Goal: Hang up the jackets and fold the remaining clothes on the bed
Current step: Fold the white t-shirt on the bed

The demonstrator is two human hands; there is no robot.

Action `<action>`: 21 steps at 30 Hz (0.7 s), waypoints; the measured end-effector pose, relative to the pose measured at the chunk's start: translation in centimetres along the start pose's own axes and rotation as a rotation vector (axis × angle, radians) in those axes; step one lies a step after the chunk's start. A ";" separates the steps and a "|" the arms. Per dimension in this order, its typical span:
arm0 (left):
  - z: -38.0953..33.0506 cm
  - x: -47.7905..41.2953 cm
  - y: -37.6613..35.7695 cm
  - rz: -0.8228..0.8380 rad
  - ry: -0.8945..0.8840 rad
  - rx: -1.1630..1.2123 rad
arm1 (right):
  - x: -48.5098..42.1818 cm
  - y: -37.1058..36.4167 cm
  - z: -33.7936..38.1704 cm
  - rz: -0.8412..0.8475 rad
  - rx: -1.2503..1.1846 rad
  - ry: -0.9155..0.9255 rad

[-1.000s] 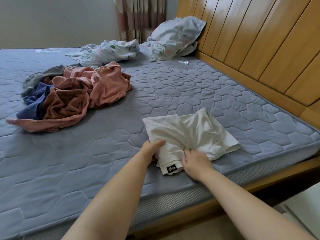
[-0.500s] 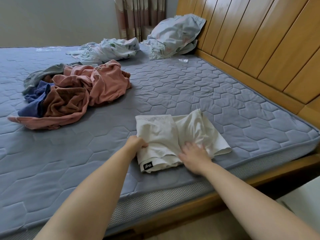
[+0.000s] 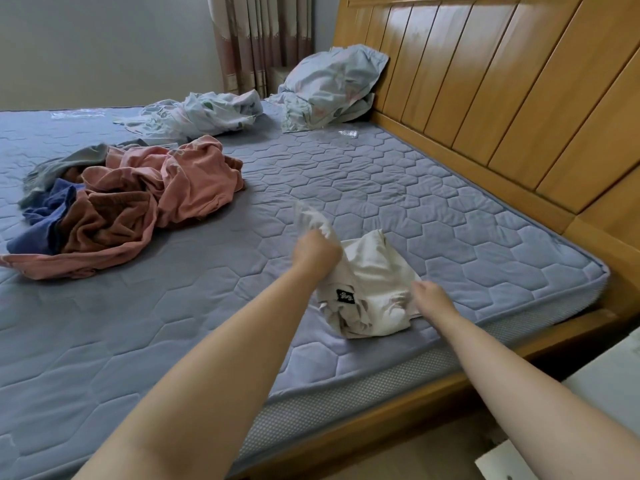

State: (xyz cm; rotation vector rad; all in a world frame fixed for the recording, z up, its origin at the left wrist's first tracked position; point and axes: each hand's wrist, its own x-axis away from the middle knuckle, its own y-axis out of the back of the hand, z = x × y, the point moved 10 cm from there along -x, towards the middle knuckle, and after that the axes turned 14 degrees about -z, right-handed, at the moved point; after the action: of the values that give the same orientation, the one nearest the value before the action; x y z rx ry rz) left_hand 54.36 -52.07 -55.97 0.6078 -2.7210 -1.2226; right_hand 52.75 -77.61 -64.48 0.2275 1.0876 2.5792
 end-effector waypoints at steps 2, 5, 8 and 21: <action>-3.7 0.7 -2.3 0.072 -0.065 0.067 | -1.0 2.2 -1.0 -0.077 -0.148 -0.076; -7.9 3.1 -7.2 0.332 -0.201 0.057 | -2.3 3.1 -3.0 -0.106 -0.395 -0.241; -7.3 3.5 -8.2 0.296 -0.274 0.042 | -3.3 2.5 -3.9 -0.070 -0.495 -0.322; 2.2 3.7 -12.3 0.249 0.082 0.461 | -3.0 0.1 -1.5 -0.039 0.122 -0.035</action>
State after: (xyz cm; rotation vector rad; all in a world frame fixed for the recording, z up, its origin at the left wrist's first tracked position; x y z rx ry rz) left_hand 54.35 -59.36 -66.74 0.3277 -2.9055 -0.5048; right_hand 55.06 -79.78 -65.47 0.2775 1.2258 2.4680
